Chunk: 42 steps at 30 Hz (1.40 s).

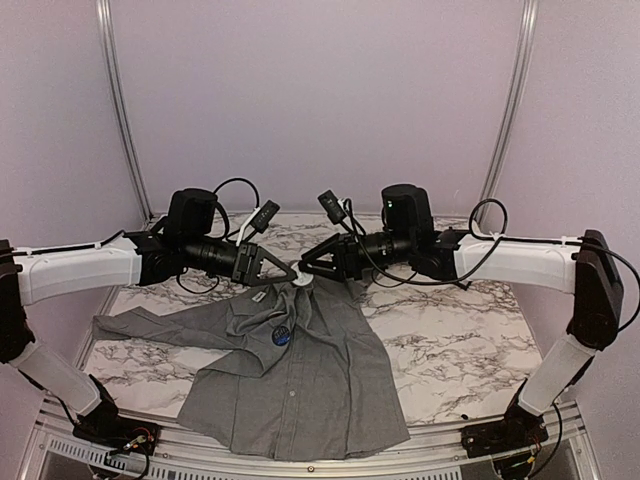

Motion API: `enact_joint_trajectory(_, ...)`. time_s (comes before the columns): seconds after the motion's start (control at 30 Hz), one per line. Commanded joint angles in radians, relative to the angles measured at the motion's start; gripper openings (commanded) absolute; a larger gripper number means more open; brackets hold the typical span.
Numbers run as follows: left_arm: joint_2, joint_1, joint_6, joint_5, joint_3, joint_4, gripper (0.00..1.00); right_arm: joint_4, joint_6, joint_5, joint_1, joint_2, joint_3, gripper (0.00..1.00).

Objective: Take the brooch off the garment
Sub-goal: Close the brooch securely.

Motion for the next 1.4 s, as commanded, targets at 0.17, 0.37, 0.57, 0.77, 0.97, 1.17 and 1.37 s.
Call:
enact_joint_trajectory(0.17, -0.005, -0.007, 0.012, 0.047, 0.027, 0.028, 0.00, 0.005, -0.032, -0.105, -0.006, -0.031, 0.012, 0.42)
enact_joint_trajectory(0.37, -0.008, -0.010, 0.003, 0.056, 0.022, 0.047, 0.00, 0.010, -0.032, -0.110, -0.007, -0.028, 0.002, 0.32)
enact_joint_trajectory(0.57, -0.013, -0.014, -0.005, 0.058, 0.019, 0.056, 0.00, 0.019, -0.030, -0.123, -0.006, -0.022, -0.002, 0.22)
enact_joint_trajectory(0.77, -0.013, -0.015, -0.063, 0.068, -0.003, 0.142, 0.00, 0.036, -0.022, -0.135, -0.006, -0.021, -0.015, 0.20)
enact_joint_trajectory(0.97, -0.012, -0.017, -0.139, 0.089, -0.032, 0.246, 0.00, 0.047, -0.020, -0.128, -0.006, -0.016, -0.022, 0.16)
enact_joint_trajectory(1.17, -0.021, -0.018, -0.123, 0.093, -0.037, 0.226, 0.00, 0.033, -0.035, -0.133, -0.005, -0.019, -0.024, 0.14)
enact_joint_trajectory(1.37, -0.038, -0.018, -0.089, 0.096, -0.029, 0.176, 0.00, 0.003, -0.061, -0.134, -0.007, -0.022, -0.011, 0.11)
